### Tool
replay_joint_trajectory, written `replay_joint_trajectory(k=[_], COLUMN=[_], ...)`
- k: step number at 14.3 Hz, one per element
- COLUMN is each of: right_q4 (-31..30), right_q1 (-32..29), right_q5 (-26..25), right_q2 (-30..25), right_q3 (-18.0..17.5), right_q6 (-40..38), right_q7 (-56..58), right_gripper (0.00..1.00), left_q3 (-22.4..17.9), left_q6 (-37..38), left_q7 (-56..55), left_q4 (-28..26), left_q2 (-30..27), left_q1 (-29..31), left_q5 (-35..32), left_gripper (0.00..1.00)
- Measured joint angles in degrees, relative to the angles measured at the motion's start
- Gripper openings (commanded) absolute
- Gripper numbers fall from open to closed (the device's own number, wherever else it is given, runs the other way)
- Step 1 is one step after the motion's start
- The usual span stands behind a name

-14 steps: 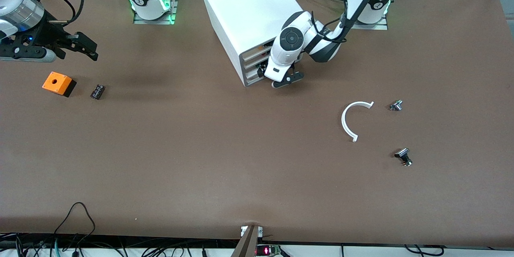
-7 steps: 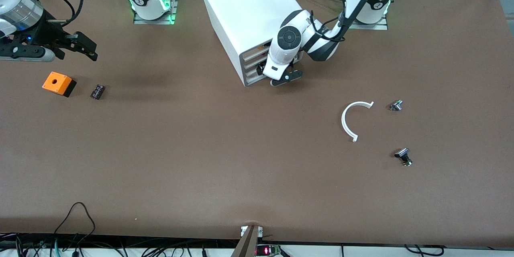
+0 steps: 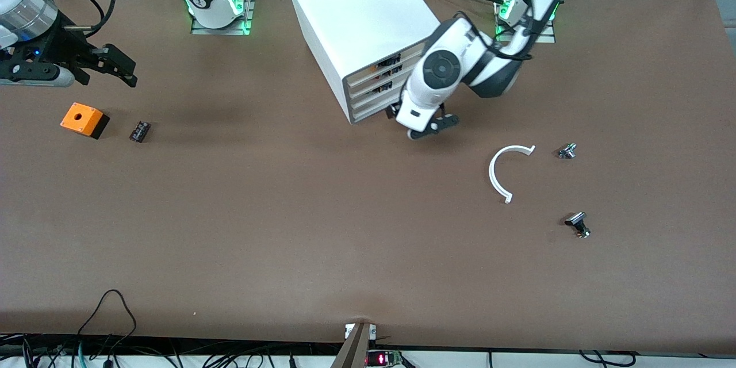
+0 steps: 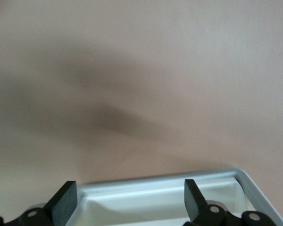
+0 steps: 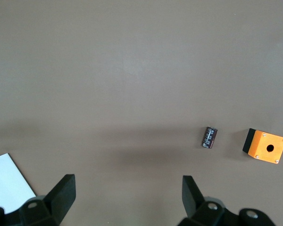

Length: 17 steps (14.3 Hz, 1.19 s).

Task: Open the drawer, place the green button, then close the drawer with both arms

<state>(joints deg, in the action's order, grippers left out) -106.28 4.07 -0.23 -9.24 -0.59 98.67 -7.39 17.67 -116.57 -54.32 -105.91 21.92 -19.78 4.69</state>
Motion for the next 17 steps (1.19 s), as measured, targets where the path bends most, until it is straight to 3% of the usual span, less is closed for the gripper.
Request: replay_joint_trajectory(k=[4, 7, 14, 17], right_q4=[0.1, 0.1, 0.2, 0.3], right_q1=[0.0, 0.0, 0.1, 0.1], right_q5=[0.0, 0.0, 0.0, 0.0], right_q2=[0.0, 0.0, 0.1, 0.1], right_q3=[0.0, -0.1, -0.6, -0.7], right_q6=[0.0, 0.0, 0.1, 0.4], right_q7=[0.0, 0.0, 0.0, -0.1], right_gripper=[1.0, 1.0, 1.0, 1.0], left_q3=[-0.1, -0.2, -0.6, -7.5], left_q6=[14.9, 20.9, 23.0, 23.9], left_q7=[11.1, 24.4, 48.3, 50.9], left_q4=[11.6, 17.4, 20.7, 20.2], left_q2=[-0.9, -2.2, -9.8, -14.5], left_q1=[7.0, 10.7, 23.1, 23.7], left_q5=[-7.2, -11.4, -12.5, -5.2], left_gripper=[1.0, 1.0, 1.0, 1.0])
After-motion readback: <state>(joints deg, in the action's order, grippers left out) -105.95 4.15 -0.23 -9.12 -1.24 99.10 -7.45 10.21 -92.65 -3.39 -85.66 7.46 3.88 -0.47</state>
